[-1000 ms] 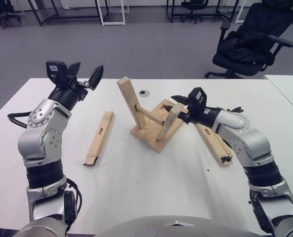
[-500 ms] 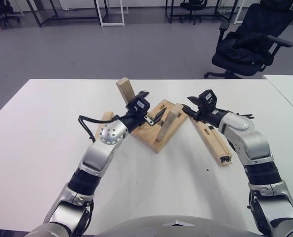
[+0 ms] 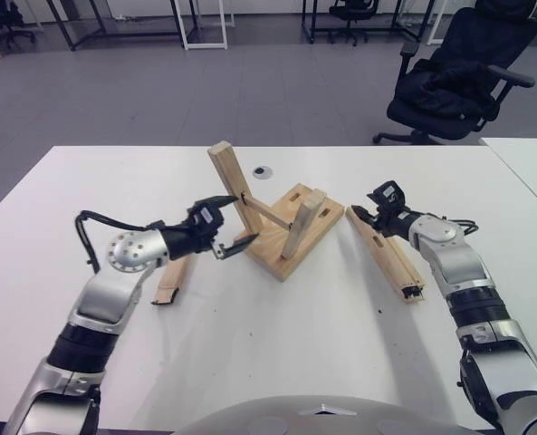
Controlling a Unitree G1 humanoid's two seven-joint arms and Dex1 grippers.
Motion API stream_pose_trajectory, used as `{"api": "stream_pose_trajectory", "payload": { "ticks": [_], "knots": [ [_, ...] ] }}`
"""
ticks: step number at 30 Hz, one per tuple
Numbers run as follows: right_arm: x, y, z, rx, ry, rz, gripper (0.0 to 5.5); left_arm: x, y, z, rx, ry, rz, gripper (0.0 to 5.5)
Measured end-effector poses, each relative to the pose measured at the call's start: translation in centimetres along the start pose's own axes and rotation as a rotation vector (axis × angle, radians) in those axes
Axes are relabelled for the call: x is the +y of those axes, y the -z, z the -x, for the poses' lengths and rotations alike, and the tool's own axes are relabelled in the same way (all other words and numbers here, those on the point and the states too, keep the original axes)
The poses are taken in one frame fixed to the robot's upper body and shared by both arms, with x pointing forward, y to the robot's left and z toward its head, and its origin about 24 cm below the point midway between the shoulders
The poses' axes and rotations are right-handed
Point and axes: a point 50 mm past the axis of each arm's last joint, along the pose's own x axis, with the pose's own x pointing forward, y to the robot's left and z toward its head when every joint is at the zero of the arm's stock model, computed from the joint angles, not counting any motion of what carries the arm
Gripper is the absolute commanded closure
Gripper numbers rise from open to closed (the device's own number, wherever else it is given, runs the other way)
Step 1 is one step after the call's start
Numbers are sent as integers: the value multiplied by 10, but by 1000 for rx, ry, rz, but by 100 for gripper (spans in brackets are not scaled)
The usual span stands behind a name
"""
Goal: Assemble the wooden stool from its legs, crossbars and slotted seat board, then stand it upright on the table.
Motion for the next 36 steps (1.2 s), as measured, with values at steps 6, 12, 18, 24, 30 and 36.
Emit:
{"api": "stream_pose_trajectory", "payload": {
  "ticks": [6,12,18,24,30,36],
  "knots": [
    [-13,-14,-46,52,67,192,309,-21,5,17,92,57,69,101],
    [6,0,-59,132,24,208,309,-41,55,-3,150,-85,320,101],
    [13,-5,-63,140,-80,226,309,-40,47,-43,10,-30,425,101],
    [20,-9,-53,154,-482,178,309,-33,77,-16,238,-70,344,101],
    [33,1,-43,136,-724,17,309,-25,82,-15,251,-132,298,101],
    [26,-1,-26,-9,-790,-95,309,-9,75,-2,249,-187,243,101]
  ]
}}
